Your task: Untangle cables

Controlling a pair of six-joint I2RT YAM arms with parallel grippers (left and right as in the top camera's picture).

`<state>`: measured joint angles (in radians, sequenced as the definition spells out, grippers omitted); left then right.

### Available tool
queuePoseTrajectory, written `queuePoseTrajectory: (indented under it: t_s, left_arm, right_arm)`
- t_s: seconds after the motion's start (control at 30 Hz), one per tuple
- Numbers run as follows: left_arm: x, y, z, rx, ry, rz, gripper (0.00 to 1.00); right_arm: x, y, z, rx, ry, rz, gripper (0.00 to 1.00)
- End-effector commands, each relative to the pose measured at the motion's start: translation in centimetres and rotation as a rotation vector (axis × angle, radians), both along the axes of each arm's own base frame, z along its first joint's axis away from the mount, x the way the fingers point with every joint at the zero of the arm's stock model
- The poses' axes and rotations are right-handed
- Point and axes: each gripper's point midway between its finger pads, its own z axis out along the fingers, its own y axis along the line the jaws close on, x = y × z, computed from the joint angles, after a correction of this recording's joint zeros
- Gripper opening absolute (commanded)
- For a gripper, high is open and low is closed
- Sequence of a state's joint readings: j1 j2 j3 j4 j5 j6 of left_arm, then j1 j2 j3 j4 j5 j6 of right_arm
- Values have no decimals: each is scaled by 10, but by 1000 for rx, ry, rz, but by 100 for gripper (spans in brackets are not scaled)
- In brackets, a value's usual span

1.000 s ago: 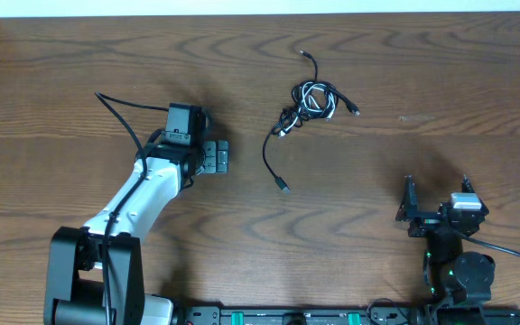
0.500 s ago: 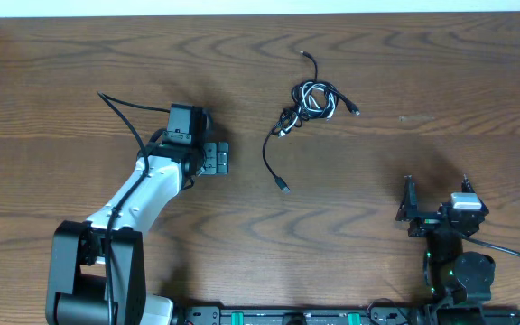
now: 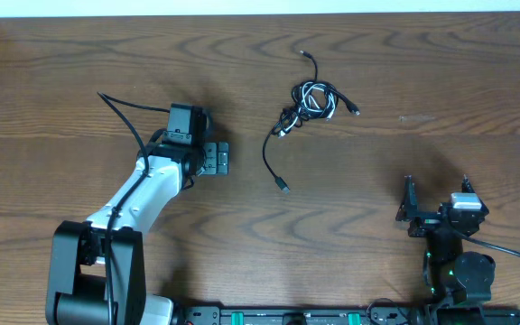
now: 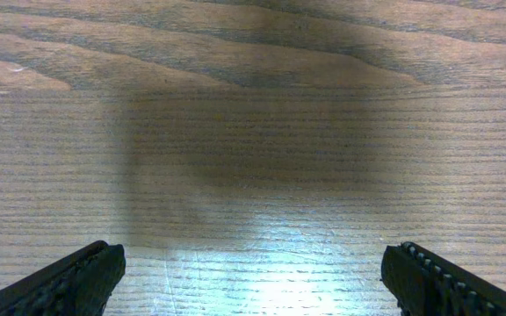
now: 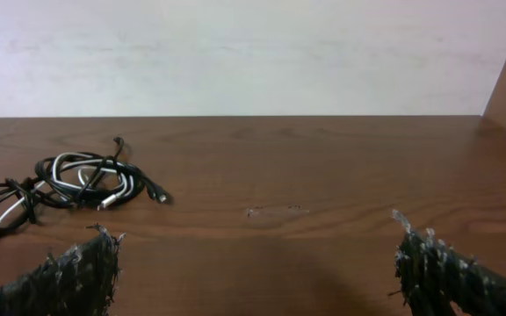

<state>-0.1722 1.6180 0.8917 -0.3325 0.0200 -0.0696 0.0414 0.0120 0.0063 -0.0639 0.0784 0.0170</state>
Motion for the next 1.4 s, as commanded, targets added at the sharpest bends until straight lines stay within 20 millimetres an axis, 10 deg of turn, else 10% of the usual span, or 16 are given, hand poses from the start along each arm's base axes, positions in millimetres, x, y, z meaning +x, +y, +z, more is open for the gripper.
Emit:
queuePoseTrajectory:
  t_s: [0.0,1.37]
  left_arm:
    - [-3,2,-7,22,16,-14,99]
    - [2,-20,-2,-89,-7,-64,99]
  right_arm:
    - [0,-1,0,-11,-1,-2,99]
    - [0,-1,0,-11,-1,-2,99]
